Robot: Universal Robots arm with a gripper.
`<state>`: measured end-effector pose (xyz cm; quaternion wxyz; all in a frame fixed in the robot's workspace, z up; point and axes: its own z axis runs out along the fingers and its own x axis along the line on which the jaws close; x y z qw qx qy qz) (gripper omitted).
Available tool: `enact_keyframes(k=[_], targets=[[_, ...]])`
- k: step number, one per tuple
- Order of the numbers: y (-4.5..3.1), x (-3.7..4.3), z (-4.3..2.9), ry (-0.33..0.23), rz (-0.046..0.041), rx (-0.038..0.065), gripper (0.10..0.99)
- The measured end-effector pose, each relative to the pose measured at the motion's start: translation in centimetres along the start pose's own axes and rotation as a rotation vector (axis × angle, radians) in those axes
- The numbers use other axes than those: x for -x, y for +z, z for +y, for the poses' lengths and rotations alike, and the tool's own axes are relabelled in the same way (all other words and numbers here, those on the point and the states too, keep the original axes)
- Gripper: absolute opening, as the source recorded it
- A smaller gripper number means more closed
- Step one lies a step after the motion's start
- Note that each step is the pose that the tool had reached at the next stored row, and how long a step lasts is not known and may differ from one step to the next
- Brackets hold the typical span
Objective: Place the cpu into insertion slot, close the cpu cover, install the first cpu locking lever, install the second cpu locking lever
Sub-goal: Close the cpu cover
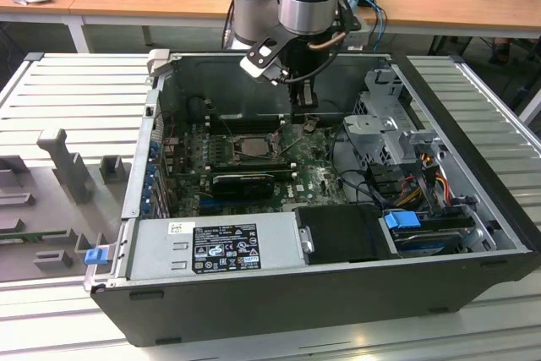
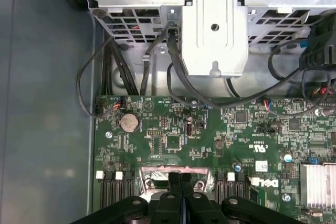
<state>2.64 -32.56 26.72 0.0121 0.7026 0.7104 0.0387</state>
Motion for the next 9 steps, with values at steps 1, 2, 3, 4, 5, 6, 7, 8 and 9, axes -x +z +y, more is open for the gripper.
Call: enact_keyframes(k=[1, 2, 3, 4, 5, 6, 7, 8, 9], targets=[[0.01, 0.0, 0.1, 0.0, 0.0, 0.0, 0.106], [0.03, 0.01, 0.27, 0.0, 0.0, 0.0, 0.106], [0.05, 0.01, 0.4, 0.0, 0.0, 0.0, 0.106], [0.07, 0.01, 0.54, 0.0, 0.0001, 0.0, 0.106], [0.08, 0.01, 0.69, 0.0, 0.0001, 0.0, 0.106], [0.09, 0.01, 0.79, 0.0, 0.0001, 0.0, 0.106], [0.1, 0.02, 0.93, -0.001, 0.0001, 0.0, 0.106], [0.11, 0.02, 1.0, -0.001, 0.0002, 0.0, 0.106], [0.12, 0.02, 1.15, -0.002, 0.0002, 0.0, 0.106]])
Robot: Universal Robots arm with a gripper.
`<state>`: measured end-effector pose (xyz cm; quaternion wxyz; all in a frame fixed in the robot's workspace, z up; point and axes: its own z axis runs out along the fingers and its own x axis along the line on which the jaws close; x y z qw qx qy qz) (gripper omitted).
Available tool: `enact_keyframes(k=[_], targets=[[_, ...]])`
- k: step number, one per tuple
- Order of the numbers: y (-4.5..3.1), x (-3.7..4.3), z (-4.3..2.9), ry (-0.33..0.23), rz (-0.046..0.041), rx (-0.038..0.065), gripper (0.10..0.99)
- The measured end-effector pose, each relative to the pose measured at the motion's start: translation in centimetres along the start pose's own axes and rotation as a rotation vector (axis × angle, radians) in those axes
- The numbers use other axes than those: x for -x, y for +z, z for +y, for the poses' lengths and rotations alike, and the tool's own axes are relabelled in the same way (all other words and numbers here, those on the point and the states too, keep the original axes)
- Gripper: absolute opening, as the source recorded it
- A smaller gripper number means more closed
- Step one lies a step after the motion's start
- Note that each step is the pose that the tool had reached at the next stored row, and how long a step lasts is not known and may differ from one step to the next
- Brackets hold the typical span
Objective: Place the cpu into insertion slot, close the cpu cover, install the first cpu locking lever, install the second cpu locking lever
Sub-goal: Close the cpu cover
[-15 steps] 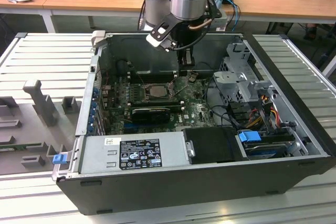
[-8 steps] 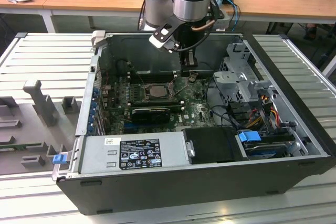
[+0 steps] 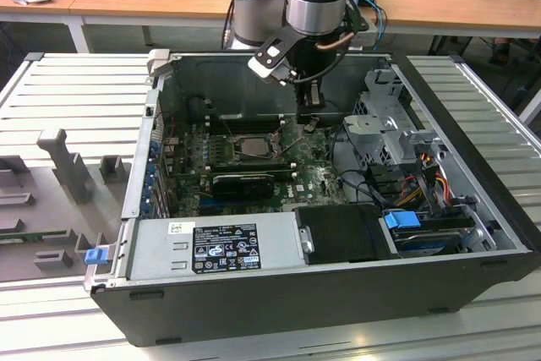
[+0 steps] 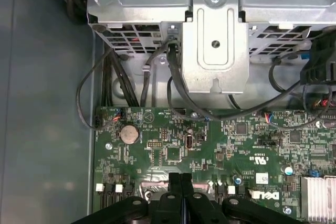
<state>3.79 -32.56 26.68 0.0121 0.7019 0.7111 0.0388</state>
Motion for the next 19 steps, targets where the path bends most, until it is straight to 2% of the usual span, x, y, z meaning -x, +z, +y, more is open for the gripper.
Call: enact_keyframes(k=[5, 11, 17, 18, 19], targets=[[0.07, 0.01, 0.58, -0.002, 0.0002, -0.001, 0.106], [0.52, 0.04, 1.81, -0.004, 0.0003, -0.005, 0.106], [1.82, 0.09, 1.86, -0.011, 0.0009, -0.008, 0.106], [1.86, 0.09, 1.87, -0.013, 0.0011, -0.01, 0.106], [1.86, 0.1, 1.86, -0.014, 0.0014, -0.018, 0.106]])
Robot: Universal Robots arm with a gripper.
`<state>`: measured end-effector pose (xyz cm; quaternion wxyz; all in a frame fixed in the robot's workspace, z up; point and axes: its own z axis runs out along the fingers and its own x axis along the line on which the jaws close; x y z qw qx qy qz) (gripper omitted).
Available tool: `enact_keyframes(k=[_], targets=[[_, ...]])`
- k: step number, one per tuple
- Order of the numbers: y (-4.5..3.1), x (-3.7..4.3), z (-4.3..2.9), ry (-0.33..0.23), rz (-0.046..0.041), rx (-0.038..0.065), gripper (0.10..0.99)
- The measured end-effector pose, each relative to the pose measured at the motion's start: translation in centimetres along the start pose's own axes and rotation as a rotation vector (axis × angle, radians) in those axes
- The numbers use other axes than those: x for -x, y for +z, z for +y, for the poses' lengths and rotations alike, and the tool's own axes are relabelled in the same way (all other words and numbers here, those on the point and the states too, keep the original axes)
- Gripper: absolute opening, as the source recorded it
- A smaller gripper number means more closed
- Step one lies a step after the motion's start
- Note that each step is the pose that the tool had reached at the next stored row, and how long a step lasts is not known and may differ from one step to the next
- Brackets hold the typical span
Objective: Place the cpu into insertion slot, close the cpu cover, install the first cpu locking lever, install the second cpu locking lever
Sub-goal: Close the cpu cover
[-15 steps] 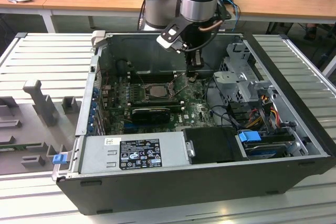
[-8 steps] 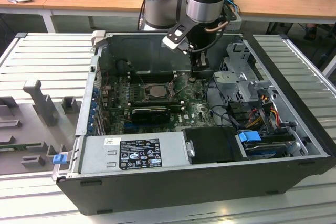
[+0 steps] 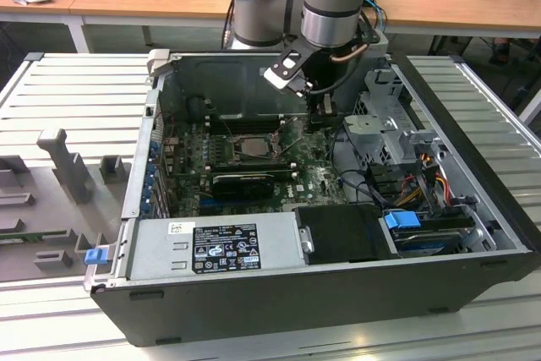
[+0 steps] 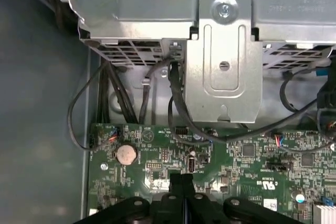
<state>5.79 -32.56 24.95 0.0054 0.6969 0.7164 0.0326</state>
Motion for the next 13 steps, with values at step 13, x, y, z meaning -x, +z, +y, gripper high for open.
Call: enact_keyframes(k=[13], targets=[[-0.26, -0.03, -0.61, -0.003, 0.0025, -0.071, 0.106]])
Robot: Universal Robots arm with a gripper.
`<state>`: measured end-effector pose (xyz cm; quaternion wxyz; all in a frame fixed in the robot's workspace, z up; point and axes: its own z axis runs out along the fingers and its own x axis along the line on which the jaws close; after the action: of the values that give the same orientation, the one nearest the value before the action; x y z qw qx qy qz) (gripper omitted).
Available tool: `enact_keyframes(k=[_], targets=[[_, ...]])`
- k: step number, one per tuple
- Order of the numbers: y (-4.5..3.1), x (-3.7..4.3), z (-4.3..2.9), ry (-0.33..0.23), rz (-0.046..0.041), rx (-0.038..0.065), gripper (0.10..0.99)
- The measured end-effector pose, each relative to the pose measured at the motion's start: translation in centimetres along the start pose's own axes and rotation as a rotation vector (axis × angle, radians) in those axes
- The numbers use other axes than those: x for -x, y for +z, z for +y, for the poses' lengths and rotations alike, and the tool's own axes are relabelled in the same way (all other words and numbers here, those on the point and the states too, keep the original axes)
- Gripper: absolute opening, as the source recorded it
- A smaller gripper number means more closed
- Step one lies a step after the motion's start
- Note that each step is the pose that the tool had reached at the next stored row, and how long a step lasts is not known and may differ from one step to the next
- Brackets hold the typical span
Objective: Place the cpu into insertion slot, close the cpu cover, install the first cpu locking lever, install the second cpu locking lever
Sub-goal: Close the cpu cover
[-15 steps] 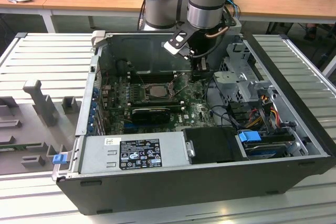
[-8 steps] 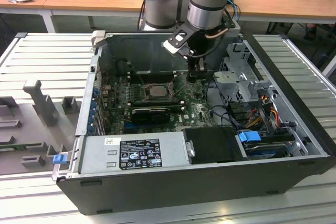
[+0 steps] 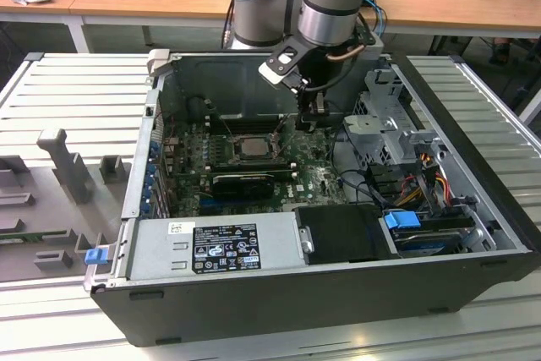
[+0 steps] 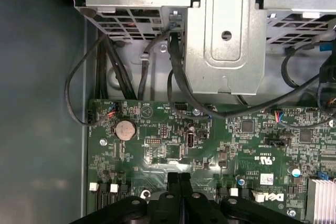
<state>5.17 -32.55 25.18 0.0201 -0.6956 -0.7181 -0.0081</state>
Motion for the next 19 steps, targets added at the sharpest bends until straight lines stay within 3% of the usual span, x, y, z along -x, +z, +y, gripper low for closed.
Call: enact_keyframes(k=[12, 19], targets=[[0.01, -0.02, -0.62, 0.0, 0.0002, 0.0, 0.106], [0.03, -0.04, -1.76, 0.0, 0.0002, 0.001, 0.106]])
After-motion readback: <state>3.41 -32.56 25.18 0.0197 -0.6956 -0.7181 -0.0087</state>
